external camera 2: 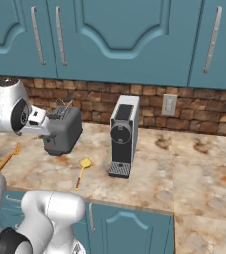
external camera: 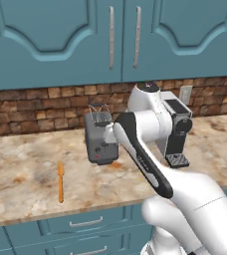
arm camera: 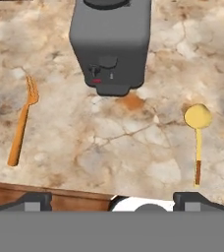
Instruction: Take the fork and place it on the left side of the plate. Then take the spoon and place it on the right side of the plate. Make sure they're directly next to the plate.
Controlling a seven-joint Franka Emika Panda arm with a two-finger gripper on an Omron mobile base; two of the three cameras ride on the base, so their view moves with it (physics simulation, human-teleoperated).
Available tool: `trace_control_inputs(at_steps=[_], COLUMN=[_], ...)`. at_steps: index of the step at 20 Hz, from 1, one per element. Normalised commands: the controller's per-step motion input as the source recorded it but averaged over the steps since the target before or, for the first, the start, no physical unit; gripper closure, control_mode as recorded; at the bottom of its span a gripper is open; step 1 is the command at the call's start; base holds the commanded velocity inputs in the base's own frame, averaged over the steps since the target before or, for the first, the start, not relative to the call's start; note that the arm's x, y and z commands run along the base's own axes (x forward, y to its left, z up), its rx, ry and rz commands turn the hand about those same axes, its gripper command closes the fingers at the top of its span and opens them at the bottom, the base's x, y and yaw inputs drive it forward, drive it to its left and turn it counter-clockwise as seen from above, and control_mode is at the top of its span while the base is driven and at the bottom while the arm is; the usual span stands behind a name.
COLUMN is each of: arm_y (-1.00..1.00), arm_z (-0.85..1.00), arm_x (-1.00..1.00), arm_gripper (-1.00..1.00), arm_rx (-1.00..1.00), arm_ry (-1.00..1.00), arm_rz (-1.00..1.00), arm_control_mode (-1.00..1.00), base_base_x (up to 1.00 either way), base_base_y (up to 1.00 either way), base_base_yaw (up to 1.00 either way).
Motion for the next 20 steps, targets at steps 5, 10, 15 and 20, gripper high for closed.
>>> trace_control_inputs(at_steps=[5,10,15,20], arm_y=[1.00,0.59,0.54,0.53], arm_z=[-0.58,-0.45,-0.40,-0.17], arm_x=[0.00,0.00,0.03,0.18], arm_gripper=[-1.00,-1.00,-1.00,-1.00], arm_rx=[0.03,0.00,0.00,0.00], arm_ry=[0.01,0.01,0.02,0.04], arm_rz=[-0.05,0.00,0.00,0.00], arm_control_mode=[-1.00,-1.00,-1.00,-1.00], base_base_x=[0.00,0.00,0.00,0.00], base_base_y=[0.00,0.00,0.00,0.00], base_base_yaw=[0.00,0.00,0.00,0.00])
